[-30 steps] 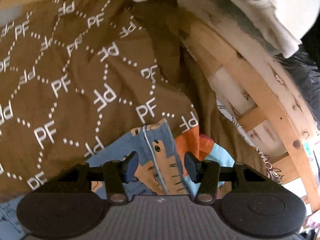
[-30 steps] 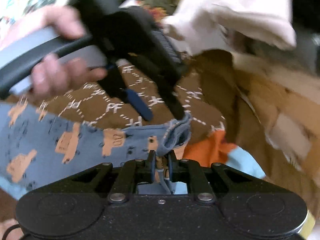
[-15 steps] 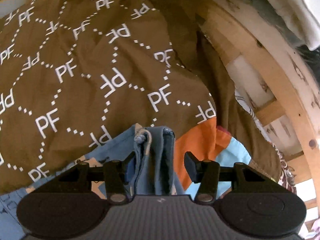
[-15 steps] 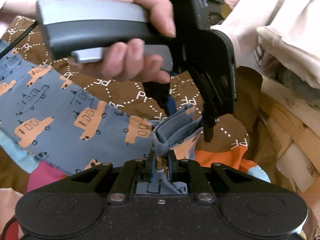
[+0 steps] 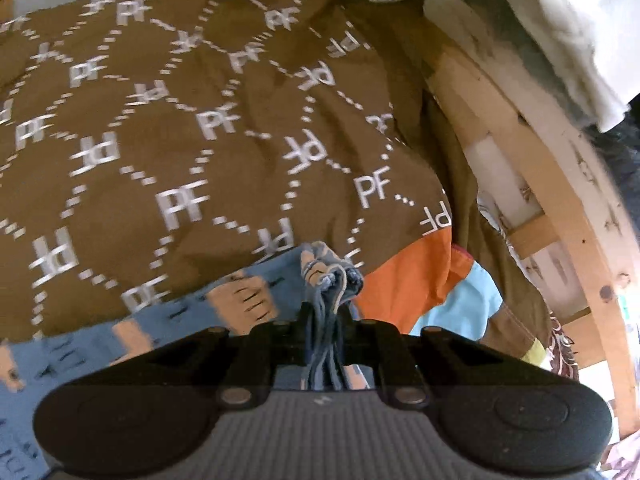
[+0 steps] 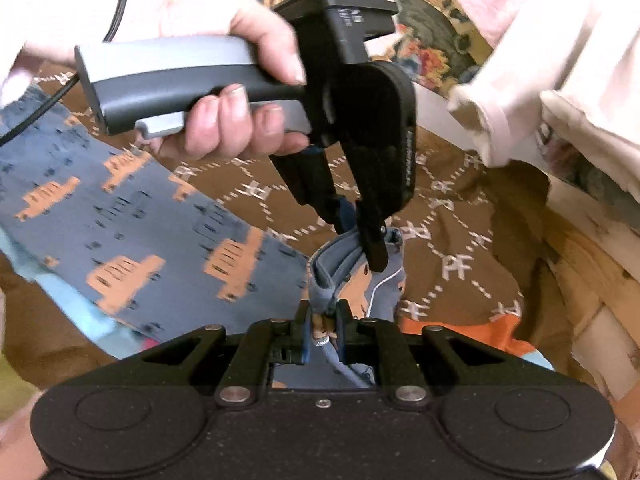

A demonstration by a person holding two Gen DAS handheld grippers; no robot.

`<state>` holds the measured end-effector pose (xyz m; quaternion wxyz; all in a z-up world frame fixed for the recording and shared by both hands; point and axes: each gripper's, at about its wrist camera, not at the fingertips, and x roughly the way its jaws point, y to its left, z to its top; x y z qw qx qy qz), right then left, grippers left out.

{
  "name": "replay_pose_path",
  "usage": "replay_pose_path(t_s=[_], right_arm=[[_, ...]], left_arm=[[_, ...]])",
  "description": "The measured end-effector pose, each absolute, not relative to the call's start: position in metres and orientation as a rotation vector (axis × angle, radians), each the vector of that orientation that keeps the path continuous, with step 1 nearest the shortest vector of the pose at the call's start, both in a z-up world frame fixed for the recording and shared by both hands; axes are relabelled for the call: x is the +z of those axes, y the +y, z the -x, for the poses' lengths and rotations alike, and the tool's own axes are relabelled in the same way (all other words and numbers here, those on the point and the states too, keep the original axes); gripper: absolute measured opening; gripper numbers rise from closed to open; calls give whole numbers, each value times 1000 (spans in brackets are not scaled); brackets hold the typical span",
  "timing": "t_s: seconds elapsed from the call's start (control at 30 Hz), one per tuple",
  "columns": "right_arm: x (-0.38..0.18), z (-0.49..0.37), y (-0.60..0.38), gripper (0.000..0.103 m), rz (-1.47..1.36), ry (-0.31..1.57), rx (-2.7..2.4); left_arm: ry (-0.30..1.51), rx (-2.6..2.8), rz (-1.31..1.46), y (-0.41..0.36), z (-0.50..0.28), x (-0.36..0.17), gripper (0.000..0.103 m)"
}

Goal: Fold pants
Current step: 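Grasp the cuff with the left tool while the right tool holds it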

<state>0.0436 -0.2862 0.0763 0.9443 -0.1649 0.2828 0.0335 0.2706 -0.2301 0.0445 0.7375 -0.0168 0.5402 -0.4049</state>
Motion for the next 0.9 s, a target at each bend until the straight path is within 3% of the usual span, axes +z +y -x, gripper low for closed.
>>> replay_pose_path(t_s=[0.53,0.63,0.7,0.77,0.9], right_arm=[[61,-49,-209,13,315,628,319],[52,-53,-200,17,320,661,346],[48,-53,-196,26,318,674,367],[49,-51,-194,30,313,666,378],[49,-49,-194,45,323,666,372]], left_arm=[[1195,-753,136,-108,-269,9,12],[1214,-745,157,-98,-270,-2,13],[1219,-738,163,-90,-271,-8,17],[1212,-729,166,-84,-270,-11,34],[1208,-720,207,-72,-274,-13,42]])
